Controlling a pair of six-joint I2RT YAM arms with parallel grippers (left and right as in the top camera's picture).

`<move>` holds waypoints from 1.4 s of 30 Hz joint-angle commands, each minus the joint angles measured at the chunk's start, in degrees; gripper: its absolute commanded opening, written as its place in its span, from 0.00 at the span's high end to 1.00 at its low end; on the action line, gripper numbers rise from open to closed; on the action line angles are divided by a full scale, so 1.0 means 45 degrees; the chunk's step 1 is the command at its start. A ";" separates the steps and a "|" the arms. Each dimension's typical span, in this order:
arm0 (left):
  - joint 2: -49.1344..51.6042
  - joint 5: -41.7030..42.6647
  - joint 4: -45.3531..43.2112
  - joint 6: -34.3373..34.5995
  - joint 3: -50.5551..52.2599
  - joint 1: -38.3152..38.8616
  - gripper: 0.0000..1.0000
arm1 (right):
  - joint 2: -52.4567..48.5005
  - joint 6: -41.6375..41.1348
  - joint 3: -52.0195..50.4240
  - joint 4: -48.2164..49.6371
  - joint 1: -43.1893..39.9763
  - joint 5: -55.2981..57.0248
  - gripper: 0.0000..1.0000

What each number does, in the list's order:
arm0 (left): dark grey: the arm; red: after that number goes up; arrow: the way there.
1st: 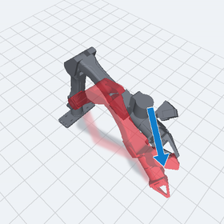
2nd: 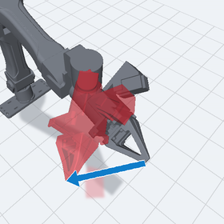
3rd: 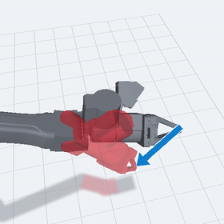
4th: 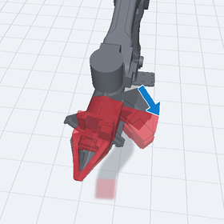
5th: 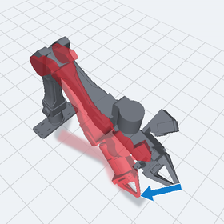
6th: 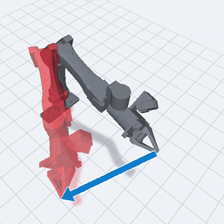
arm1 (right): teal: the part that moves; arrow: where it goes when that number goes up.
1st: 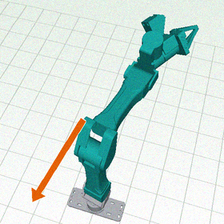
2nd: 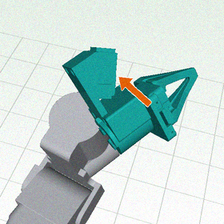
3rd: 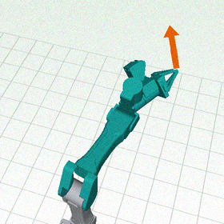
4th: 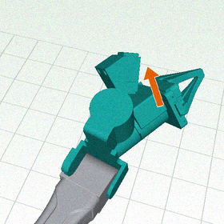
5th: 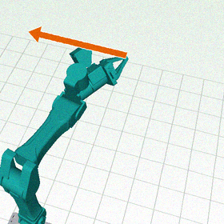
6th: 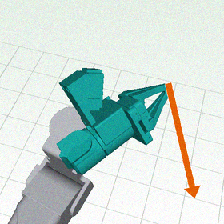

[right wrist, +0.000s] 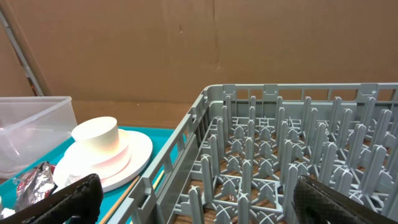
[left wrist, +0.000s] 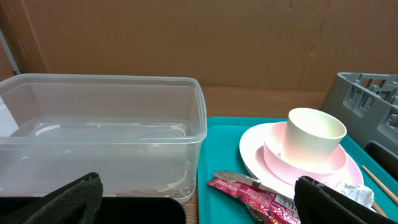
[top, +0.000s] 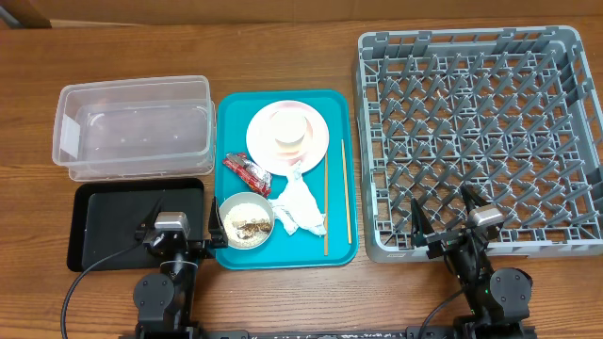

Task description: Sort waste into correct bins and load items into the dishwasher

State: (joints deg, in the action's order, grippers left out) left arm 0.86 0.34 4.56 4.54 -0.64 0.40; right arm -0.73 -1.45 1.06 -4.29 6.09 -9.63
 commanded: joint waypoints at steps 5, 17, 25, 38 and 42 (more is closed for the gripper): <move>-0.0131 -0.0121 -0.0029 0.0180 0.0083 0.0063 0.00 | 0.0126 0.0078 -0.0136 0.0073 0.0073 0.0121 0.00; -0.0131 -0.0121 -0.0029 0.0180 0.0083 0.0063 0.00 | 0.0126 0.0073 -0.0136 0.0073 0.0073 0.0121 0.00; -0.0131 -0.0121 -0.0029 0.0180 0.0083 0.0063 0.00 | 0.0126 0.0073 -0.0136 0.0073 0.0073 0.0121 0.00; -0.0121 0.2608 0.2662 0.0233 -0.3104 0.0063 0.00 | 0.0126 0.0078 -0.0136 0.0073 0.0073 0.0121 0.00; 0.0253 0.2574 0.5406 0.0131 -0.5727 0.0063 0.00 | 0.0126 0.0078 -0.0136 0.0073 0.0073 0.0121 0.00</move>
State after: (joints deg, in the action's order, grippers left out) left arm 1.04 9.74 23.83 4.56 -16.32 0.40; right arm -0.73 -1.43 1.06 -4.32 6.09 -9.63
